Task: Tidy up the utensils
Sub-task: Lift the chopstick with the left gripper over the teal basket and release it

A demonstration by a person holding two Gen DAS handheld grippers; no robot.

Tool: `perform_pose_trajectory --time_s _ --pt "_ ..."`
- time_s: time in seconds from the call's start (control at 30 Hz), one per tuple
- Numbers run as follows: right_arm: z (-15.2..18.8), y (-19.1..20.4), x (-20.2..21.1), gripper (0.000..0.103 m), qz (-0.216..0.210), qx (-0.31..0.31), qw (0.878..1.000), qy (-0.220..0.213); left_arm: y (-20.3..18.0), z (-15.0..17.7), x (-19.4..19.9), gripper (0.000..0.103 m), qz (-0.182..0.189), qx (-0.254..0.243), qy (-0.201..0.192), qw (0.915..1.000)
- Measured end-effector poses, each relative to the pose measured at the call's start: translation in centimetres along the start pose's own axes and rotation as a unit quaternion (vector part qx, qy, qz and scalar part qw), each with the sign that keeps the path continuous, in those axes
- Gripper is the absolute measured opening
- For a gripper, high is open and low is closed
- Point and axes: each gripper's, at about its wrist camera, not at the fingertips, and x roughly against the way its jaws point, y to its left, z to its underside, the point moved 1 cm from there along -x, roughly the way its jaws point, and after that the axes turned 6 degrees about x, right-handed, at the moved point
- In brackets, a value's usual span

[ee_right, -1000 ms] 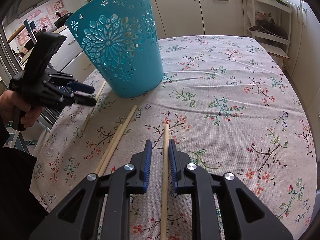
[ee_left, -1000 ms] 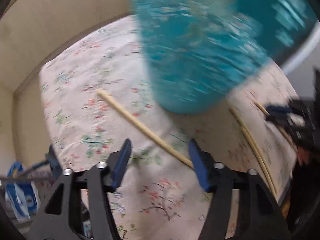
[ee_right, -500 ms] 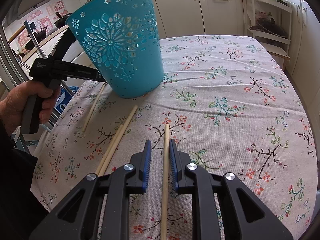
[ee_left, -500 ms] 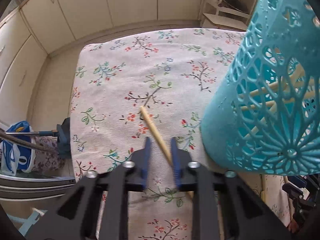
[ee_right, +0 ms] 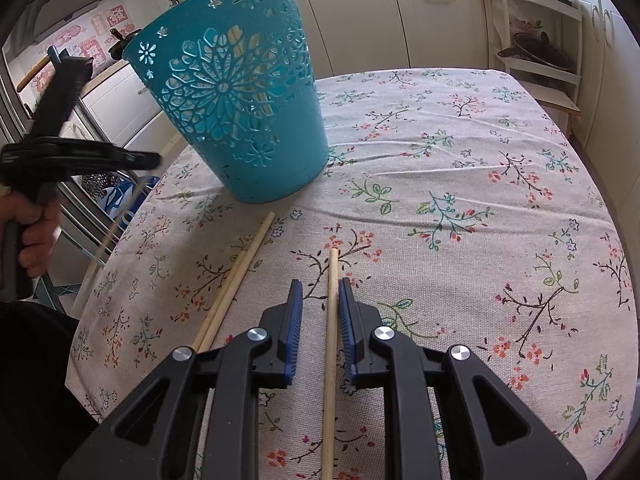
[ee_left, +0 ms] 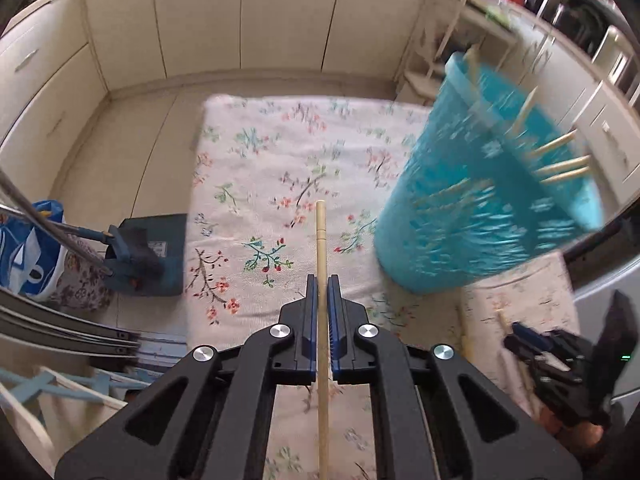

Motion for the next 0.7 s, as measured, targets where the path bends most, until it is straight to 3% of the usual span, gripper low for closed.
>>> perform_pose_trajectory --time_s 0.13,0.2,0.3,0.47,0.57,0.63,0.7 --pt "0.0 0.0 0.0 0.019 0.001 0.001 1.0 0.0 -1.1 -0.4 7.4 0.004 0.092 0.019 -0.09 0.9915" --pt "0.0 0.1 0.0 0.019 0.004 0.003 1.0 0.0 -3.1 -1.3 11.0 0.004 0.129 0.012 -0.147 0.9806" --pt "0.0 0.2 0.1 0.019 0.008 0.006 1.0 0.0 -6.3 -3.2 13.9 0.004 0.155 -0.001 -0.214 0.9644" --pt "0.0 0.0 0.2 0.019 0.002 0.0 1.0 -0.001 -10.9 -6.6 14.8 0.005 0.13 -0.001 -0.32 0.9385" --pt "0.0 -0.3 0.2 0.019 -0.004 -0.005 1.0 -0.002 -12.7 -7.7 13.8 0.005 0.075 0.003 -0.377 0.9231" --pt "0.0 -0.5 0.2 0.019 -0.008 -0.008 1.0 -0.001 -13.0 -8.1 12.0 0.005 0.043 0.007 -0.38 0.924" --pt "0.0 -0.6 0.2 0.019 -0.011 -0.01 1.0 -0.001 -12.7 -8.0 9.6 0.005 0.027 0.015 -0.356 0.934"
